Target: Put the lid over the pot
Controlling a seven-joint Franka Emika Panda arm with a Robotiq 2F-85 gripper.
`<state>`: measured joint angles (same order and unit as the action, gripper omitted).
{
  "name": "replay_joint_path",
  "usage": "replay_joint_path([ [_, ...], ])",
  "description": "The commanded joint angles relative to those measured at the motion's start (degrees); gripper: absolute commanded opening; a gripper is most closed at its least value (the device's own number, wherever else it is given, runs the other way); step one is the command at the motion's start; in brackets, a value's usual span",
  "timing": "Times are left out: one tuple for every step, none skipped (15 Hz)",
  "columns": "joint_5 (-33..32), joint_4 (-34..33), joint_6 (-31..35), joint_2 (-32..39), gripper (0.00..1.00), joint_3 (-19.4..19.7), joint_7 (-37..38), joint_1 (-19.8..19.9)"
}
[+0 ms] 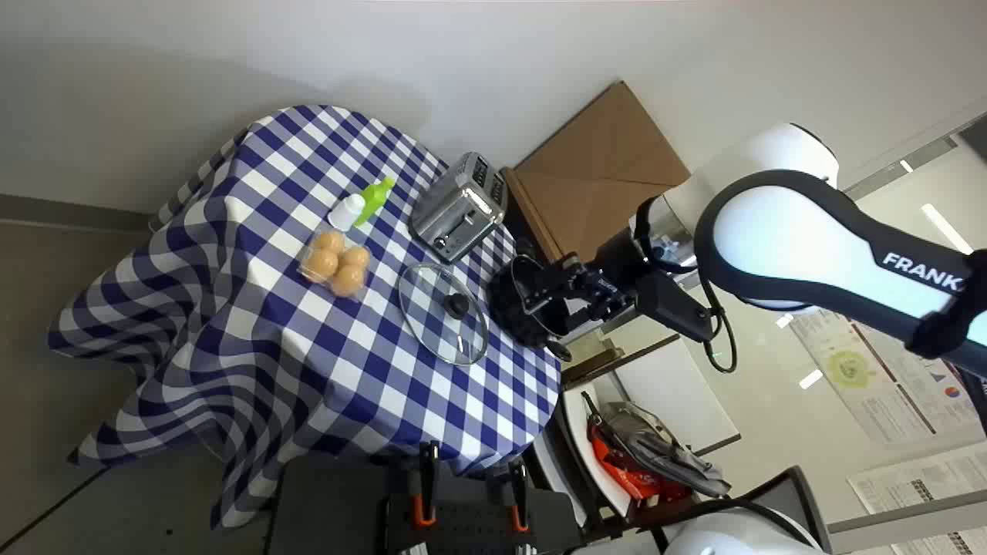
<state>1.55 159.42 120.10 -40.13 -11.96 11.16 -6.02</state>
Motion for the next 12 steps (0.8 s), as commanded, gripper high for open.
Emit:
replay_joint_path([
  [-0.3,0.0,-0.2,0.1,1.0,0.4,0.3,-0.4],
  [-1.0,-0.5,0.5,1.1,1.0,0.3,0.7,0.4],
  [-1.7,-0.8,1.6,2.1,1.0,0.5,0.5,1.0],
  [-2.7,-1.3,3.0,3.5,1.0,0.8,0.3,1.9],
  [-3.5,-2.0,4.2,5.2,1.0,1.3,-0.1,2.8],
  [-4.8,-2.9,6.1,7.3,1.0,1.8,-0.2,4.2],
  [-5.8,-3.7,7.9,9.3,1.0,2.3,-0.4,5.2],
  [-7.5,-5.0,10.2,12.2,1.0,2.7,-0.2,6.7],
  [-8.6,-6.0,12.8,15.0,1.0,3.2,-0.2,7.7],
  [-10.0,-7.6,15.4,18.5,1.0,3.7,-0.5,8.8],
  [-11.6,-9.2,17.7,21.8,1.0,3.9,-0.2,9.8],
  [-12.7,-11.1,19.2,25.1,1.0,4.2,-0.5,10.3],
])
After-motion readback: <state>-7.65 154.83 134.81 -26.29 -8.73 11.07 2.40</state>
